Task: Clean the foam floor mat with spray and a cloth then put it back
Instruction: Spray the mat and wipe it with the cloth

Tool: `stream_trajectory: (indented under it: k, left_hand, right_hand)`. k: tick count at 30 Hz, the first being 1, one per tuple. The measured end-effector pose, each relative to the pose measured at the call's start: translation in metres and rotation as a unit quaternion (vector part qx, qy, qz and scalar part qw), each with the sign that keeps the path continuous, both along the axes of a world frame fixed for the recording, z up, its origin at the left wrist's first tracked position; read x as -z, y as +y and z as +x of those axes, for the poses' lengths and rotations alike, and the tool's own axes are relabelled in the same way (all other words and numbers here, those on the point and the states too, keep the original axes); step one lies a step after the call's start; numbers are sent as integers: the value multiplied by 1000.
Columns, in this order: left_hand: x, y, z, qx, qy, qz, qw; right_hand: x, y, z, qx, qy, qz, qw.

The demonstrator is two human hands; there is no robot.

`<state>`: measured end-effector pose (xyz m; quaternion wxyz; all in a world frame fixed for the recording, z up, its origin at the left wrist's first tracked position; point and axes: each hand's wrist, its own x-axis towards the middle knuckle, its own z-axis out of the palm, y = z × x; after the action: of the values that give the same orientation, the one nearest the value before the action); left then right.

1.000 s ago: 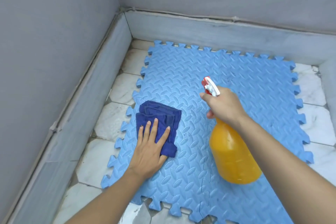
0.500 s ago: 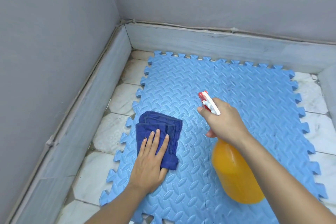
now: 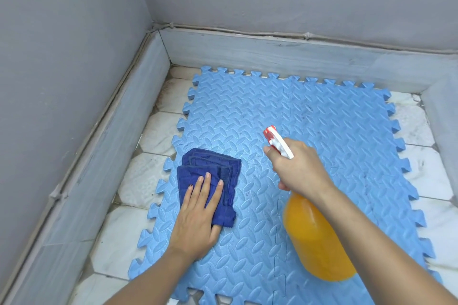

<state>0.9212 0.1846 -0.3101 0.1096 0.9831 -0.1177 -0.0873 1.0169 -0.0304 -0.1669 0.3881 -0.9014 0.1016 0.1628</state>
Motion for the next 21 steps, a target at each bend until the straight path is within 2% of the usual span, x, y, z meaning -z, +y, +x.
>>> stream_trajectory:
  k: [3,13,21]
  left_hand:
    - [1,0,-1,3,-3,2,1000]
    - [3,-1,0,10,-15,8,1000]
    - [3,-1,1,14,-22,15,1000]
  right_hand:
    - [-2,-12,-5,27,-4,22,999]
    - [-2,-93,-36,249,-17,11,968]
    - [-10,-125,-65,297,-35,-1,954]
